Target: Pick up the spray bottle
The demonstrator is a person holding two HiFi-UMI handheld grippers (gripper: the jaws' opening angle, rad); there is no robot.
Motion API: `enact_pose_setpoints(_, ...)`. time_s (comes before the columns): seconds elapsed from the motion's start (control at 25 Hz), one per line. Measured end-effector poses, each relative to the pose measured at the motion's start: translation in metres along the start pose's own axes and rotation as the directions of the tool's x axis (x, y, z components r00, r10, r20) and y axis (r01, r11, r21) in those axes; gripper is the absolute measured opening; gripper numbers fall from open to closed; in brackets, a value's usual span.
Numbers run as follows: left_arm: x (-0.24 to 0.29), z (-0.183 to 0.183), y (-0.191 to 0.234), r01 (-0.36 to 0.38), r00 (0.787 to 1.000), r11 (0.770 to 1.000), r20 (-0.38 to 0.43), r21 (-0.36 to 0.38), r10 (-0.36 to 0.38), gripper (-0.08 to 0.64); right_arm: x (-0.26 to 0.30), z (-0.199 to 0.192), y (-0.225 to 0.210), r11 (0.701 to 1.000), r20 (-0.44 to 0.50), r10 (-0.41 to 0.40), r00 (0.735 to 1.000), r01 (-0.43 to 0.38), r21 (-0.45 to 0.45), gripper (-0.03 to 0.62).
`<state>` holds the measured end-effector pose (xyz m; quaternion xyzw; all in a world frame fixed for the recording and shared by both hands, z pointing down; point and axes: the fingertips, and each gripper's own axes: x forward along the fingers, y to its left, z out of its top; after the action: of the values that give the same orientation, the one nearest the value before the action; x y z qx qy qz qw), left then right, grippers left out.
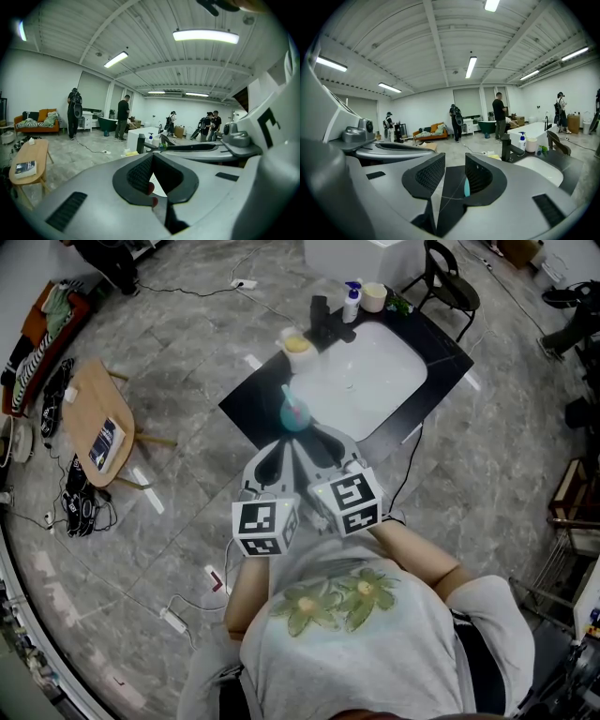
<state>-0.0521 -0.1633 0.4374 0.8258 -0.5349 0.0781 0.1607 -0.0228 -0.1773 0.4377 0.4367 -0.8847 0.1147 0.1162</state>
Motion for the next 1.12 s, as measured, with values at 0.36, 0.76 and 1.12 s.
enact_pose_setpoints(0.36, 0.011, -0.004, 0.006, 0.008, 1.0, 1.0, -0.018, 0.007, -0.008, 0.008, 0.019, -0.013, -0.01, 1.0, -0.035, -0.012, 0.999, 0.012, 0.005, 0.117)
enact_pose_setpoints(0.76, 0.016, -0.007, 0.02, -0.011, 0.999, 1.0, -0.033, -0.002, 0.011, 0.008, 0.041, -0.02, -0.023, 0.999, -0.061, -0.032, 0.998, 0.032, -0.001, 0.124)
enact_pose_setpoints(1.12, 0.017, -0.011, 0.029, -0.025, 0.998, 1.0, -0.052, -0.006, 0.025, 0.008, 0.057, -0.03, -0.028, 0.999, -0.103, -0.041, 0.994, 0.042, 0.004, 0.127)
